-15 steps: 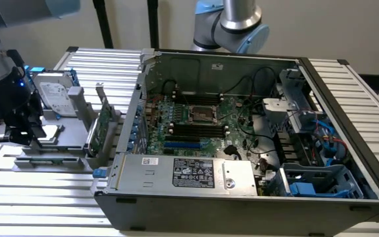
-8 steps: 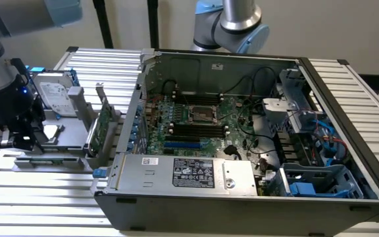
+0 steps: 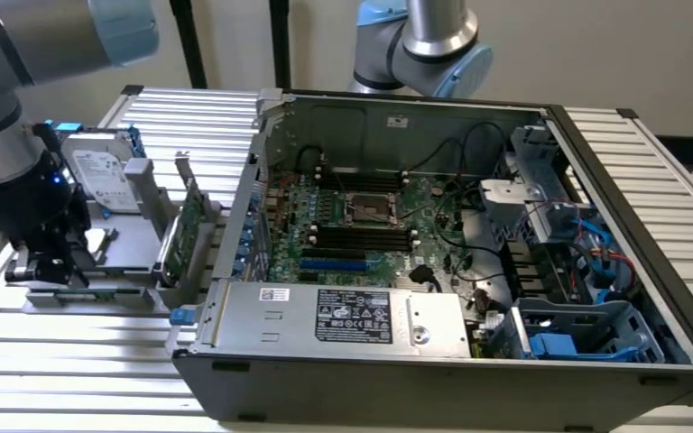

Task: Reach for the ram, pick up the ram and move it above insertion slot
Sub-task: 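Pick up the ram and move it above insertion slot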

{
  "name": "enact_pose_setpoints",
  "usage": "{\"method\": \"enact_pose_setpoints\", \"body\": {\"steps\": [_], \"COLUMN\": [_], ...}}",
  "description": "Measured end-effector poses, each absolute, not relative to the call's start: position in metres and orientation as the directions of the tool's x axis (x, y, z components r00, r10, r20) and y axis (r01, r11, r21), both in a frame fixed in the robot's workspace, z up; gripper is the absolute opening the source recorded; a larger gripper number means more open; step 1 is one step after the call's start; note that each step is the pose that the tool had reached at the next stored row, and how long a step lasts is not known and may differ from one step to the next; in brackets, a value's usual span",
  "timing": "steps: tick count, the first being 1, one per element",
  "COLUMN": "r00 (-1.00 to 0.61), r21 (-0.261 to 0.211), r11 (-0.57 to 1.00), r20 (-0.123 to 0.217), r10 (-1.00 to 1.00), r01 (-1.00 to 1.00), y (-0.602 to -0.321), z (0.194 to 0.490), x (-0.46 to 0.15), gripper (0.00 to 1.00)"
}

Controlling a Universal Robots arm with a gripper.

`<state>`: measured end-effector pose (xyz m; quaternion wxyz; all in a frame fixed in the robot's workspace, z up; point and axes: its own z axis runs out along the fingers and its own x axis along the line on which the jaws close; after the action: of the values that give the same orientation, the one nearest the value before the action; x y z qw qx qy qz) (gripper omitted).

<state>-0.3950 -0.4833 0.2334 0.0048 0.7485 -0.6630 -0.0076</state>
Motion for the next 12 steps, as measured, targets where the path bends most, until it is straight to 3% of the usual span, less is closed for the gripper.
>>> {"method": "enact_pose_setpoints", "body": {"steps": [12], "r00": [0.093], "r21": [0.017], "r11": [-0.093], "r20": [-0.005], "r10": [-0.996], "r01": [-0.995], "y": [-0.483], "z": [0.212], "x": [-0.394], "gripper": [0.36]}}
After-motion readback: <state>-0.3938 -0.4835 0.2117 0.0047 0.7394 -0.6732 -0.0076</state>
